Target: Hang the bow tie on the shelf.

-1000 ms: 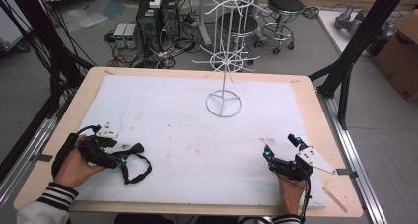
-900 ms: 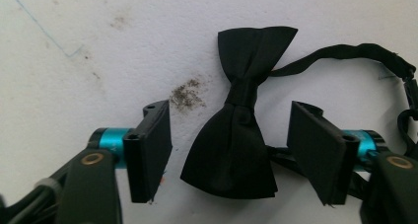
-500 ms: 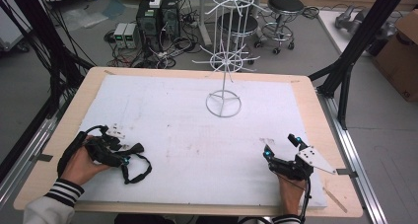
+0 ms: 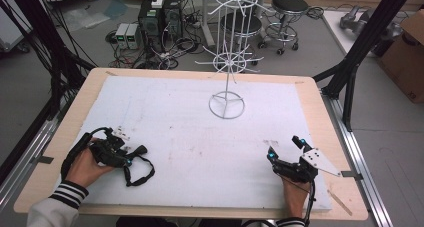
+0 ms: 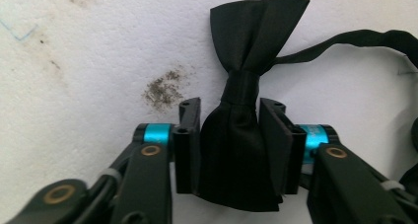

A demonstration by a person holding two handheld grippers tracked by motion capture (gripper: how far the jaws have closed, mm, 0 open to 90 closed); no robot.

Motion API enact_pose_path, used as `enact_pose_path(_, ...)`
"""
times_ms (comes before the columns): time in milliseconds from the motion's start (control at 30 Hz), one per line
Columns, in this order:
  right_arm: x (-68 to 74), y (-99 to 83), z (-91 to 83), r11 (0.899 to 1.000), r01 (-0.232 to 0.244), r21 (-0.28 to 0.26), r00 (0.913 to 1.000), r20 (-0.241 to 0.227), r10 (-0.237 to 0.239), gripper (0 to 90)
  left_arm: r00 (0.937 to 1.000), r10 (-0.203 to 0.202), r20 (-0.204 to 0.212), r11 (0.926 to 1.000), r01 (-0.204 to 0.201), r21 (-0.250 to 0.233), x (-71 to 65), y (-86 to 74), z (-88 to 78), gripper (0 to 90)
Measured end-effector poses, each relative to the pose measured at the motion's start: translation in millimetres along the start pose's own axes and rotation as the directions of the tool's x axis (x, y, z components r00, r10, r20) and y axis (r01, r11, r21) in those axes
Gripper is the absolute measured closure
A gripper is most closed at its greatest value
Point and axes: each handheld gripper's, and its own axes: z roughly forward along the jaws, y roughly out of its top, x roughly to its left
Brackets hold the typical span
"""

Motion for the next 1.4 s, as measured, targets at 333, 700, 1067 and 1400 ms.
enact_pose_path(333, 0.1, -0.1, 0.0, 1.000, 0.001, -0.001, 1.0000, 0.001, -0.001, 3.0, 0.9998, -0.012, 0.013, 0.9999, 0.012, -0.012, -0.1, -1.0, -1.5, 73.9)
enact_pose_path(700, 0.3, 0.0, -0.1, 1.000, -0.001, 0.000, 1.0000, 0.000, 0.001, 3.0, 1.0000, 0.000, 0.004, 0.9832, 0.000, -0.183, 2.7, -2.4, -13.9, 73.8)
enact_pose_path(1067, 0.4, -0.1, -0.1, 1.000, 0.002, 0.001, 1.0000, -0.001, -0.002, 3.0, 0.9962, -0.084, 0.023, 0.8950, 0.086, -0.438, 7.6, -4.0, -36.6, 73.9)
enact_pose_path(1400, 0.2, -0.1, -0.1, 1.000, 0.003, 0.000, 1.0000, 0.000, -0.003, 3.0, 0.9936, -0.108, 0.032, 0.8468, 0.109, -0.521, 3.0, 4.6, -48.1, 74.0)
